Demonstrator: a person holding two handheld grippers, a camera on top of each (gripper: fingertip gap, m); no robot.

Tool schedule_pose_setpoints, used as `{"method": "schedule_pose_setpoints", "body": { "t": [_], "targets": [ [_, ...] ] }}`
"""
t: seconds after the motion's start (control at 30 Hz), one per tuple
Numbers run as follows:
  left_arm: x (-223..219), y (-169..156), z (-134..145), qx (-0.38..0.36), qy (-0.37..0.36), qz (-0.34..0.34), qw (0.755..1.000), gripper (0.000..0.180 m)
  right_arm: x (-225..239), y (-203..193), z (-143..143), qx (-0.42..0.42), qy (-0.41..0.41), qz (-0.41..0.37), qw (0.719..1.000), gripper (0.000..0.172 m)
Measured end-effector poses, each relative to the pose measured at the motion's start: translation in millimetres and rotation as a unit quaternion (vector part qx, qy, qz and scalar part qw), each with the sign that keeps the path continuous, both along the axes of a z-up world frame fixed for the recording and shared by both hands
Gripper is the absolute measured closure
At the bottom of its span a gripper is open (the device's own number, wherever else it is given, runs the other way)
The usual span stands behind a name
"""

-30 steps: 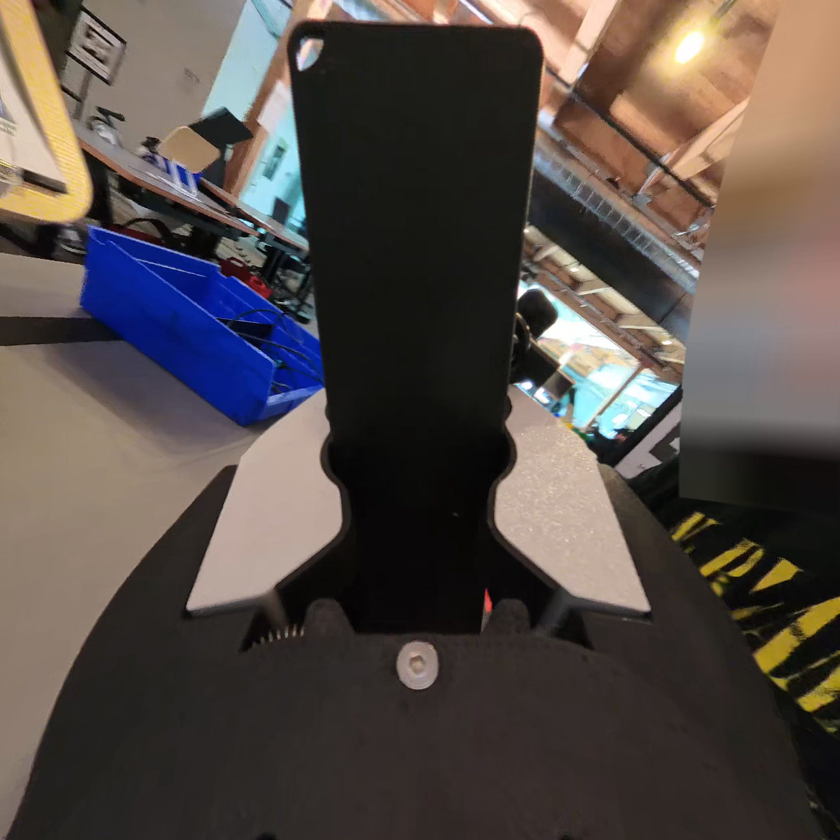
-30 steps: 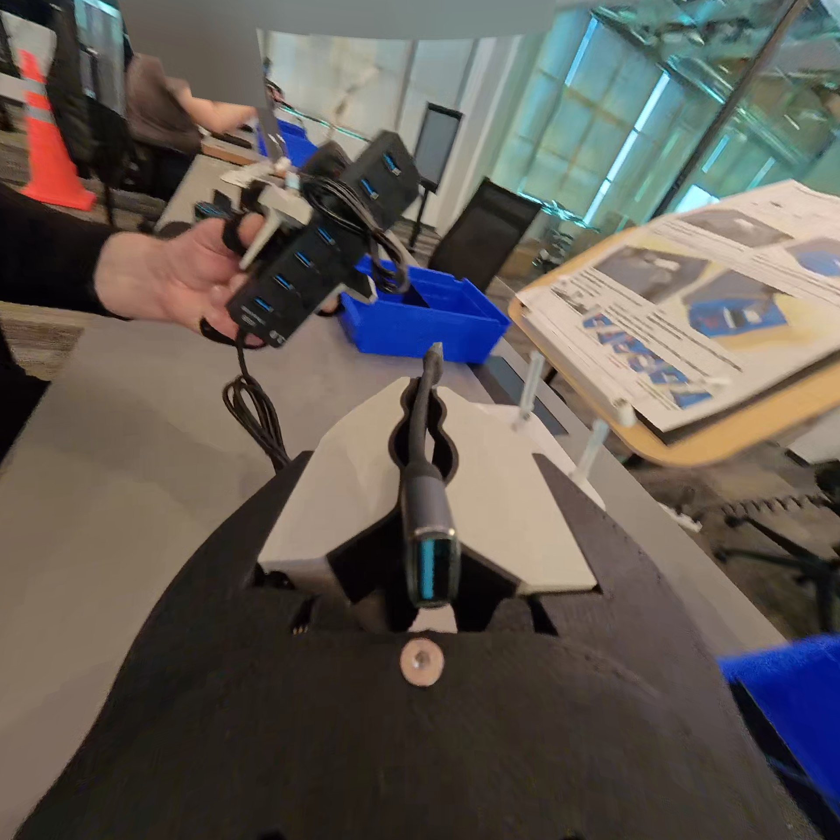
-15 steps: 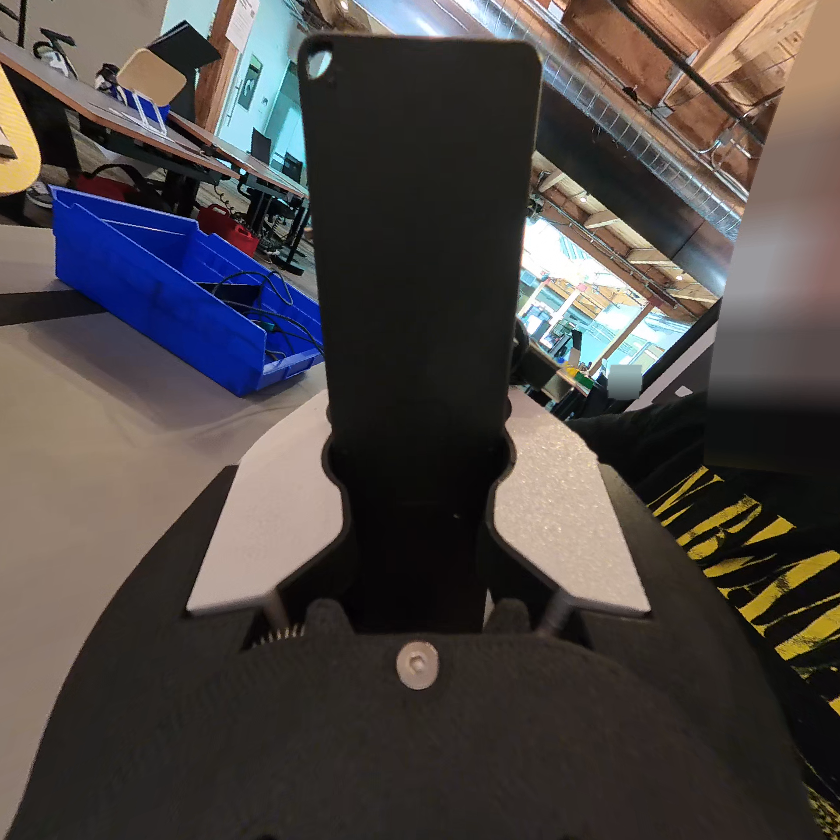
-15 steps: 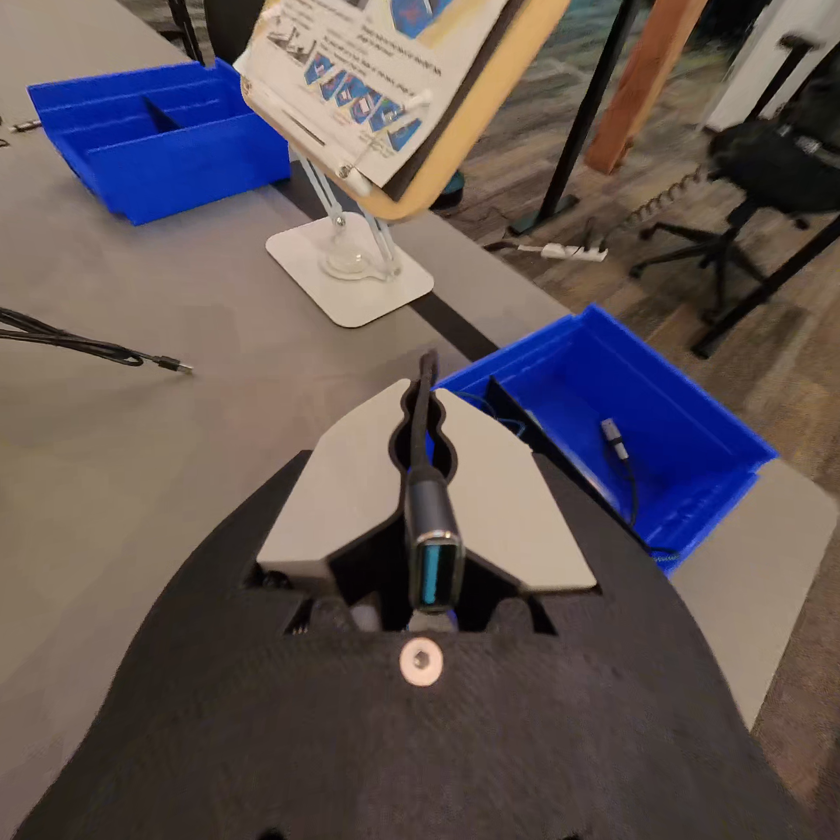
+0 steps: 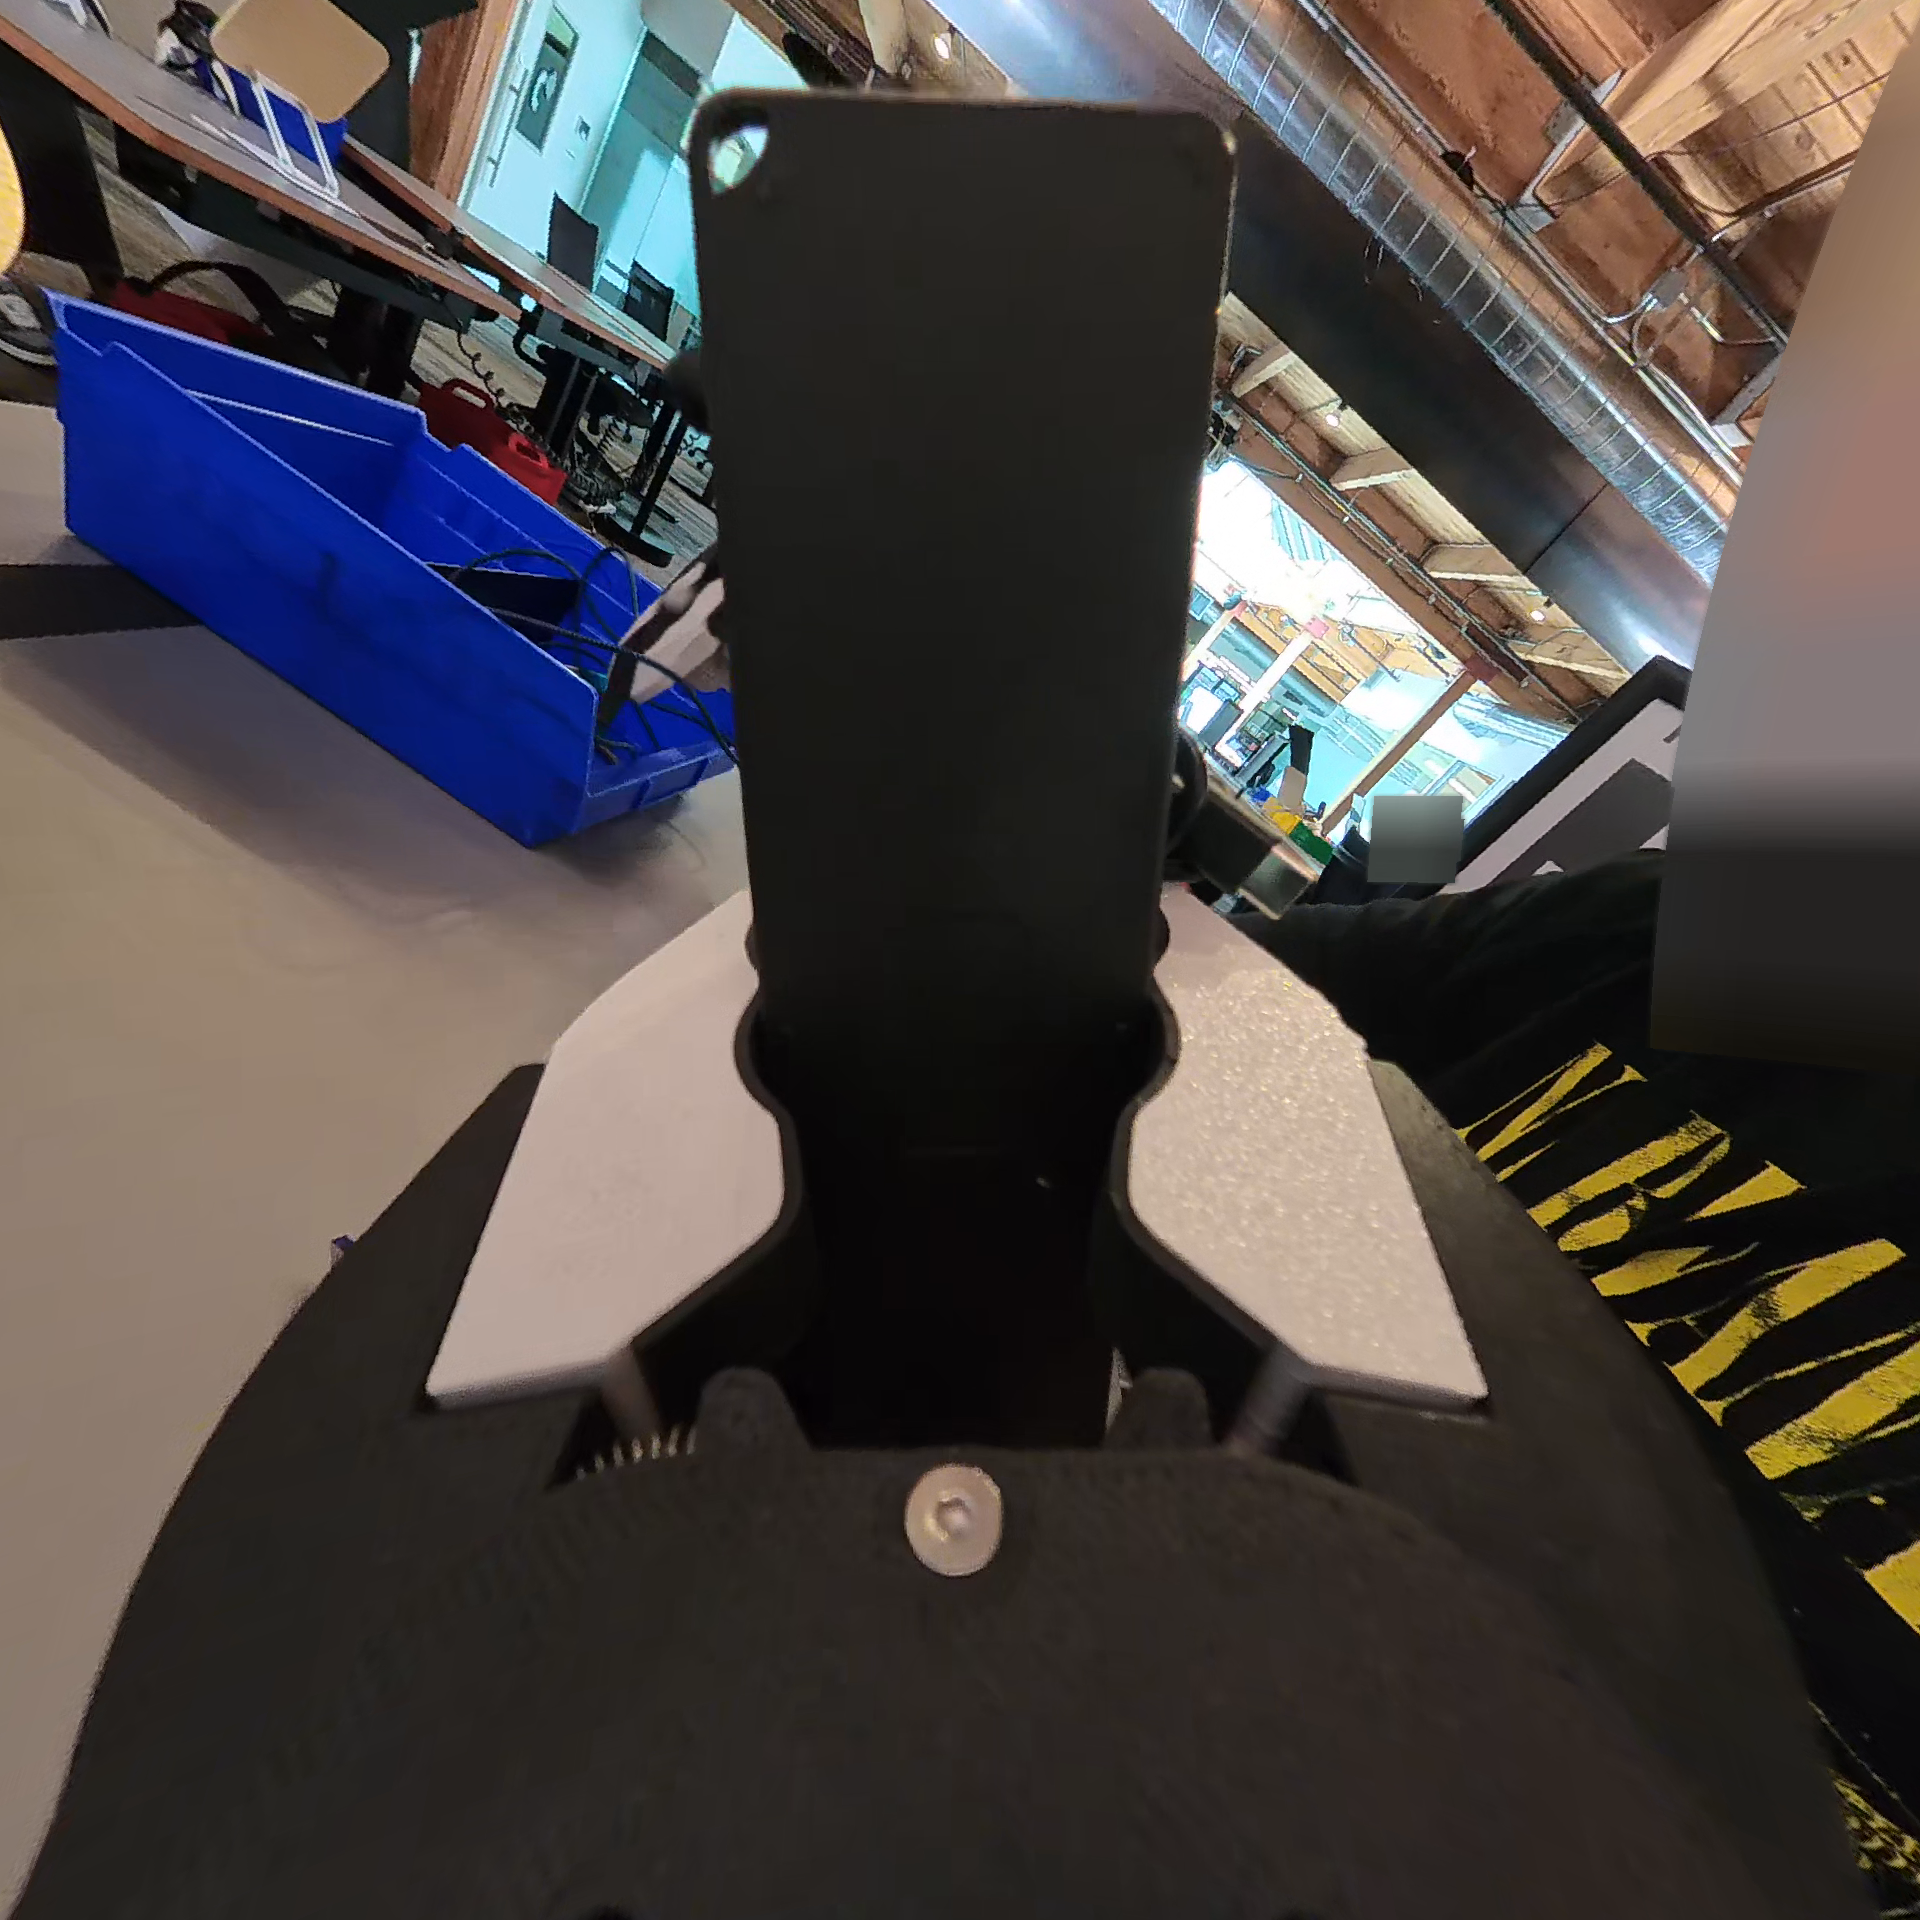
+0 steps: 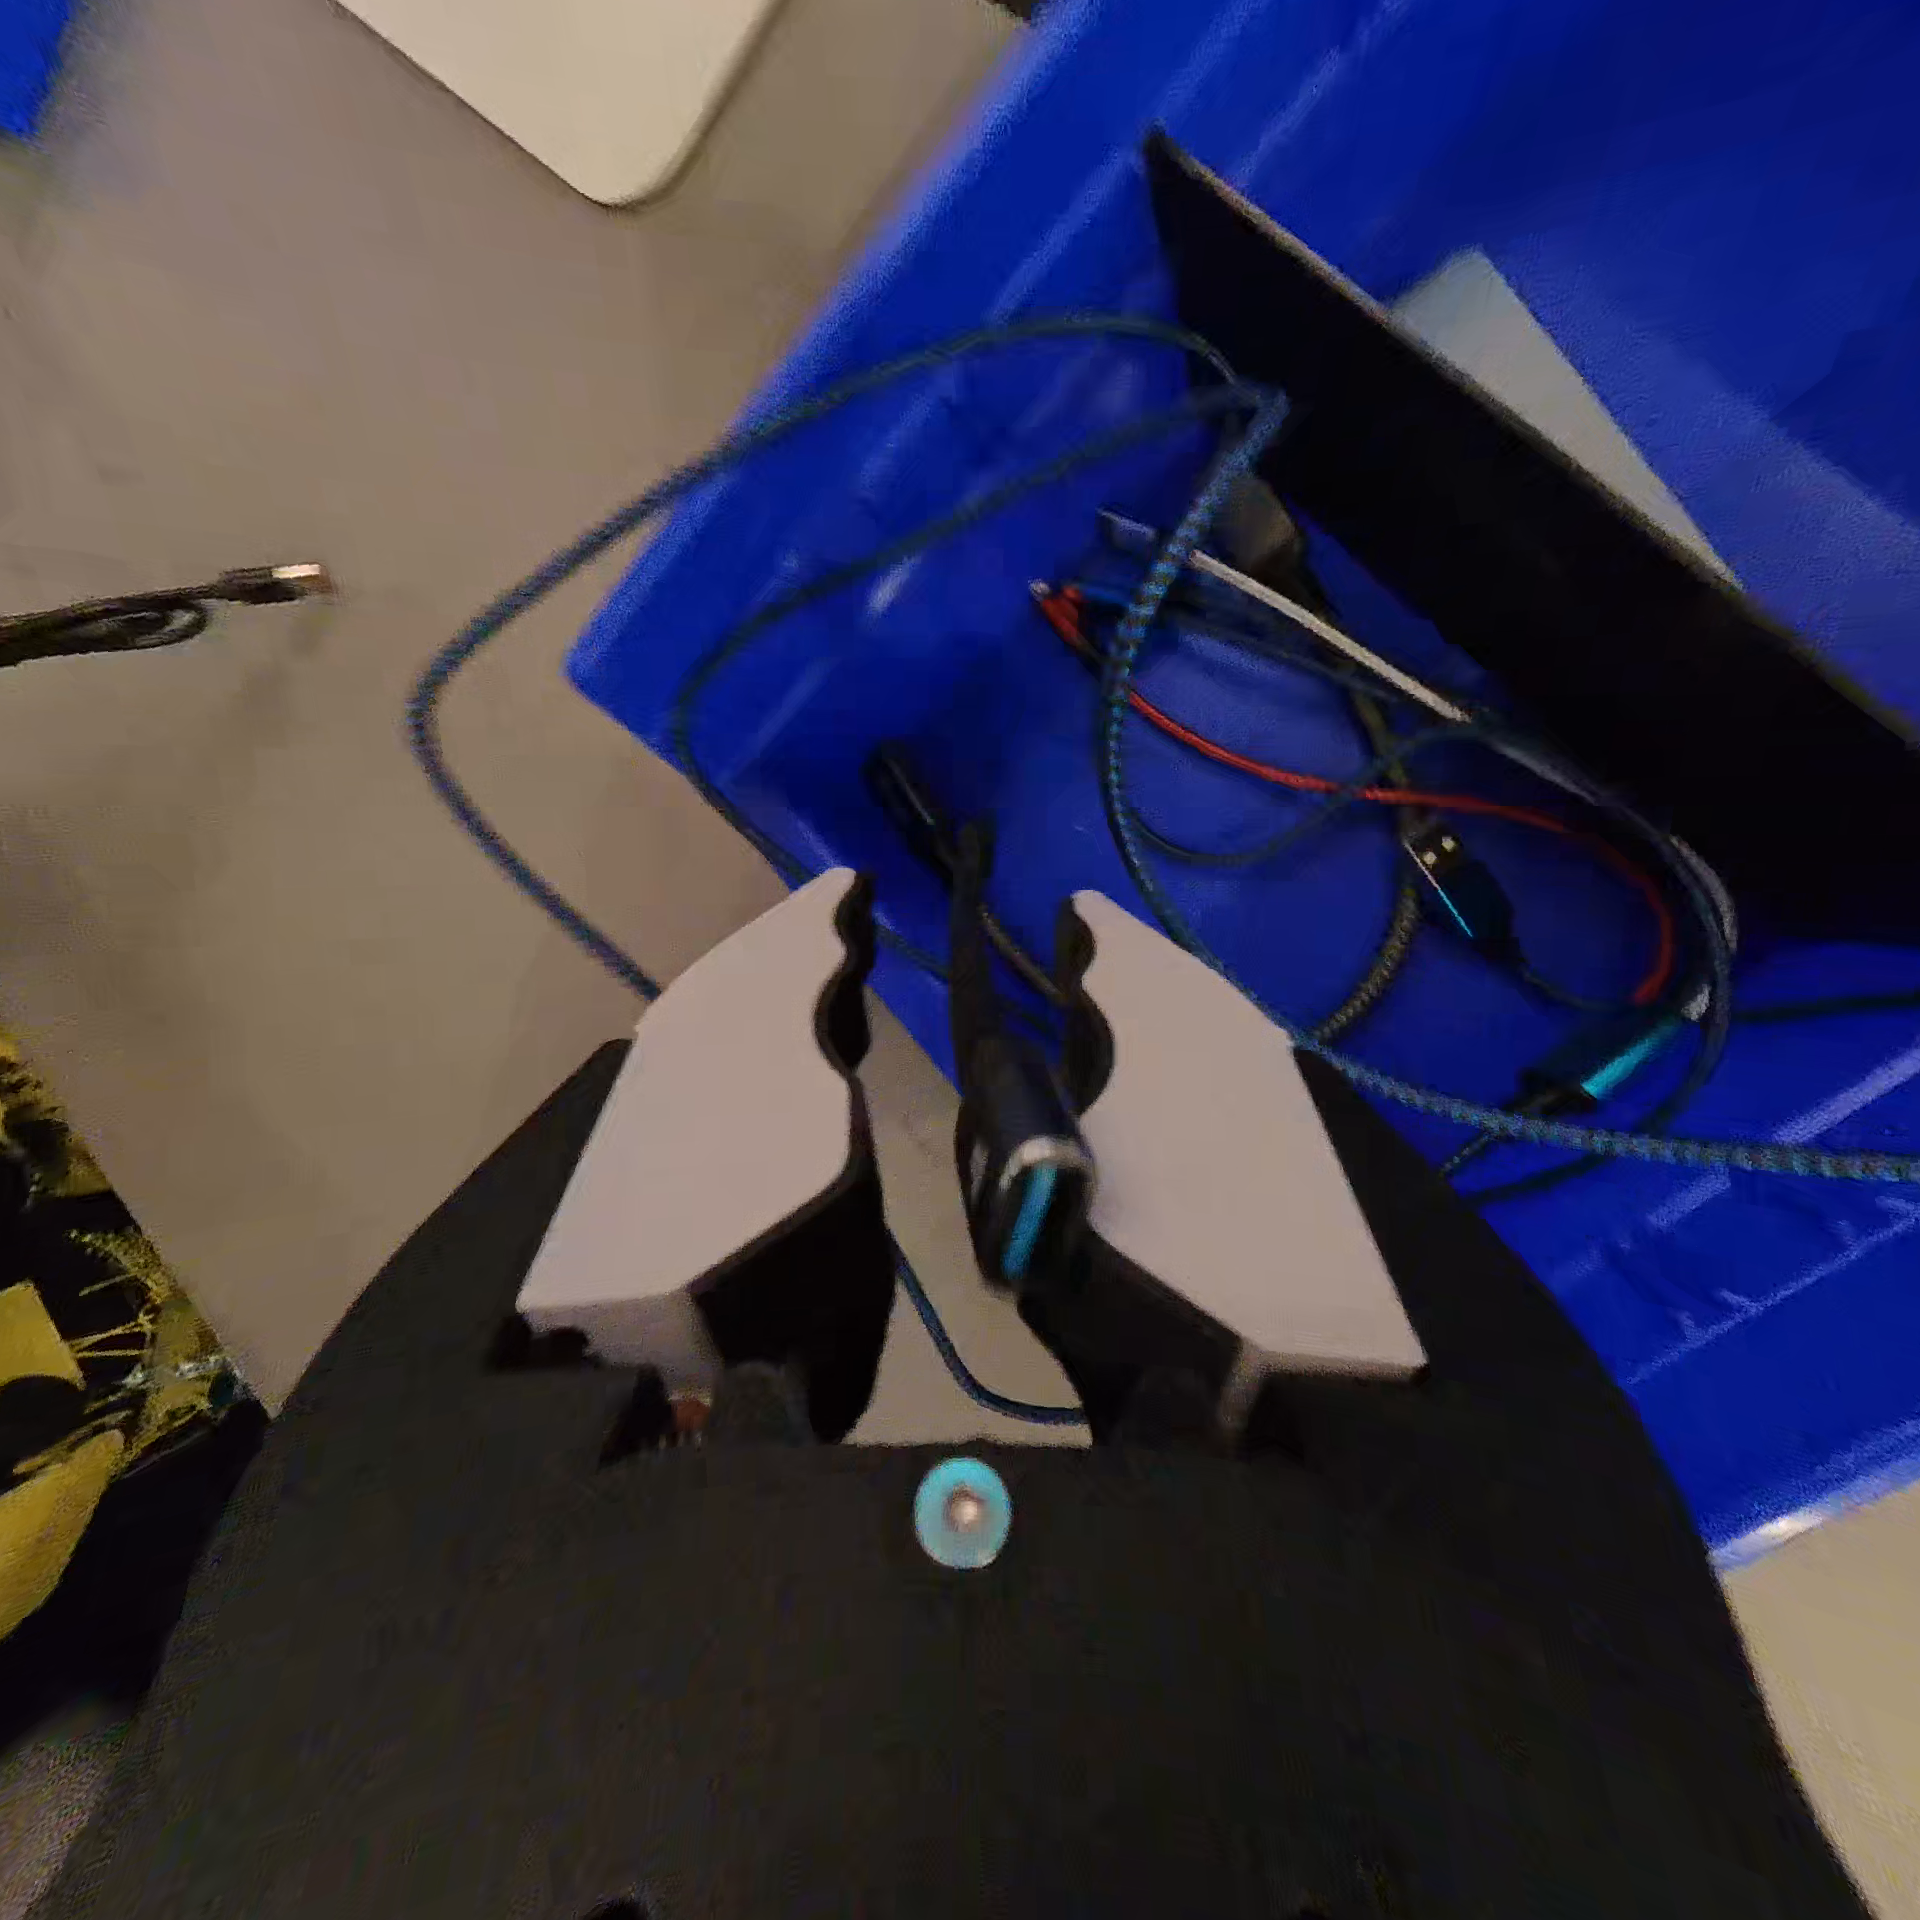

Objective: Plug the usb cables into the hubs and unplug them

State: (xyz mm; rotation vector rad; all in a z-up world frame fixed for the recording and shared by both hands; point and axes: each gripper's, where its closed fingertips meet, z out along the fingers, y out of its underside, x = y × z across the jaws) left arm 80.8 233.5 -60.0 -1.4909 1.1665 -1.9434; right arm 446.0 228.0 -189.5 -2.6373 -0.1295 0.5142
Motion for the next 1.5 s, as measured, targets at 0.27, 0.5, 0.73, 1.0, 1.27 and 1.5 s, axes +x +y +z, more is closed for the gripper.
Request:
{"method": "schedule_pose_setpoints", "body": {
  "t": [0.27, 0.5, 0.73, 1.0, 1.27, 1.5],
  "targets": [
    [0.7, 4.2, -4.0, -0.019, -0.003, -0.004, 1.0, 0.116, 40.7, -25.2, 30.0, -0.032, -0.166, -0.046, 0.984, 0.095],
    [2.5, 5.3, -4.8, -0.034, -0.013, -0.003, 0.999, 0.116, -118.6, -17.7, 146.7, 0.279, -0.179, 0.143, 0.933, 0.117],
    [3.6, -6.0, -1.3, -0.025, -0.012, -0.016, 0.999, 0.116, -325.9, -20.0, 157.6, 0.451, -0.188, 0.353, 0.798, 0.13],
    [6.8, -28.7, 3.8, -0.023, -0.017, -0.053, 0.998, 0.116, -380.5, 7.6, 145.9, 0.513, -0.258, 0.376, 0.727, 0.139],
    [4.6, -34.8, 15.0, -0.027, -0.037, -0.074, 0.996, 0.115, -385.4, -6.3, 145.9, 0.554, -0.29, 0.399, 0.671, 0.16],
    [3.9, -48.1, 22.9, -0.017, -0.046, -0.096, 0.994, 0.119, -386.4, -17.8, 152.4, 0.57, -0.263, 0.41, 0.661, 0.161]
  ]
}}
